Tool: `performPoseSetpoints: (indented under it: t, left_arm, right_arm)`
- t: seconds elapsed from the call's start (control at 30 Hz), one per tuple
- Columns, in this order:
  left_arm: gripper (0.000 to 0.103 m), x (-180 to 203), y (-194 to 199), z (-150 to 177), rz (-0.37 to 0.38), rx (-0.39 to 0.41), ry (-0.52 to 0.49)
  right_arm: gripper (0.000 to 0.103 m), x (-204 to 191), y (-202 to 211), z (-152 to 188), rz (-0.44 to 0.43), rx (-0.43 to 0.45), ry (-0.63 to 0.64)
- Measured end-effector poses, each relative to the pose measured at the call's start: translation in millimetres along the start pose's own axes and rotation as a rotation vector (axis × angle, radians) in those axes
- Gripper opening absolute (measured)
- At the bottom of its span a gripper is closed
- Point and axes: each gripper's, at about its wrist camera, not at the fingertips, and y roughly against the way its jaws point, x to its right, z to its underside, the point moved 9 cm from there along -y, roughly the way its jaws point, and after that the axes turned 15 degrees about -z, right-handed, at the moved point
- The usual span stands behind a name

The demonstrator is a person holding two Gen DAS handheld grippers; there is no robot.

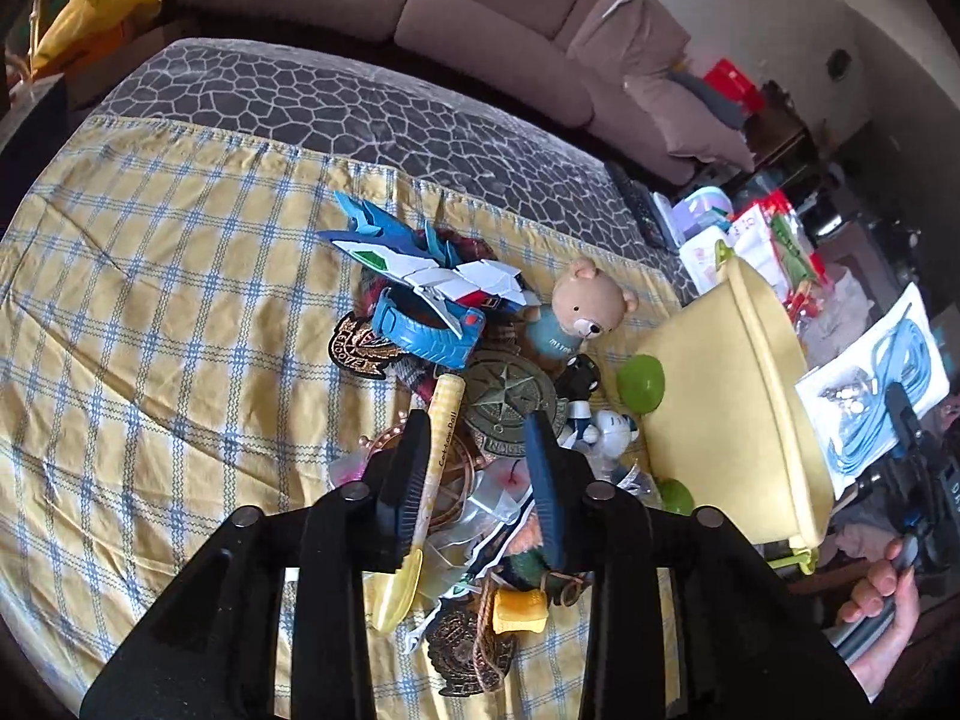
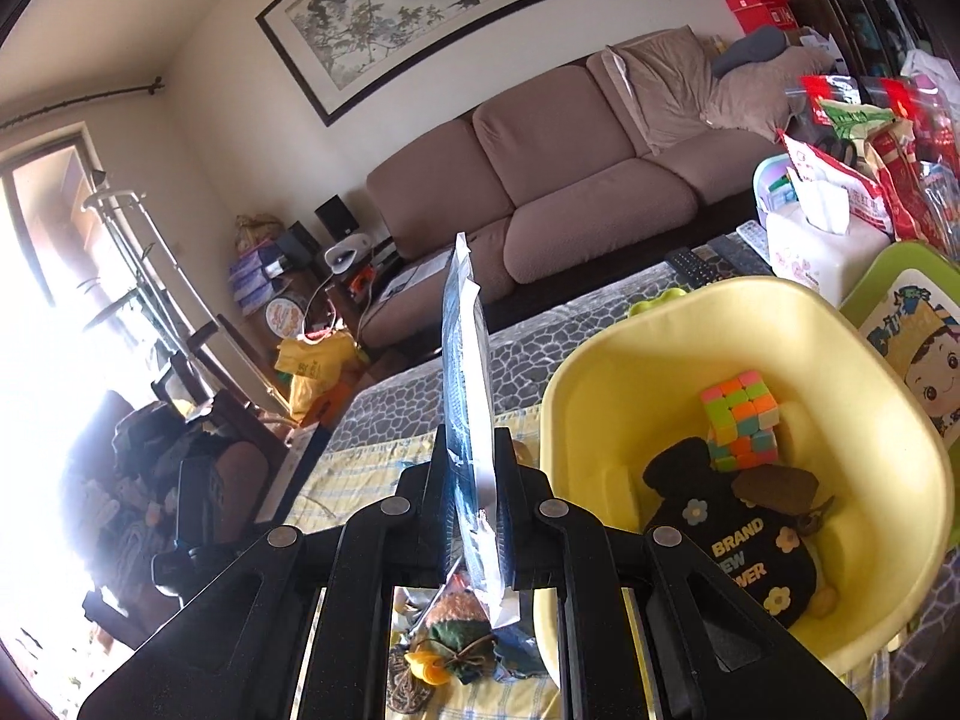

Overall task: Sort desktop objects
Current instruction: 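Carry the tube and packet over the yellow tub with both grippers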

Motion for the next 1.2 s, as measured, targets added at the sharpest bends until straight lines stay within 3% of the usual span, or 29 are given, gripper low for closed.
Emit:
performPoseSetpoints:
  t: [0.13,0.23,0.47,0.7,0.77,0.8,1.07,1.2]
  left_arm:
    - [0.048,-3,-24,16,-0.116,-0.024,-0.092]
    - [0.046,-6,-48,31,-0.118,-0.08,-0.106]
    - [0.039,0,-68,27,-0.125,-0.059,-0.139]
    - [0.029,9,-80,28,-0.201,-0.033,-0.233]
    - [0.016,12,-75,26,-0.167,-0.033,-0.215]
    - [0.014,13,-71,24,-0.151,-0.033,-0.2]
    - [0.014,13,-26,4,-0.059,0.02,-0.107]
    - [0.014,32,10,-4,0.019,0.074,-0.098]
  right_arm:
    - [0.01,7,-2,3,0.024,-0.033,0.016]
    - [0.01,14,-3,4,0.027,-0.036,0.005]
    - [0.01,27,6,0,0.048,-0.017,-0.016]
    - [0.01,26,2,2,0.052,-0.032,-0.007]
    - [0.01,26,2,2,0.053,-0.033,-0.007]
    - [0.01,26,2,2,0.053,-0.032,-0.006]
    - [0.011,34,18,-7,0.068,0.003,-0.009]
    - [0.01,44,36,-15,0.104,0.026,-0.005]
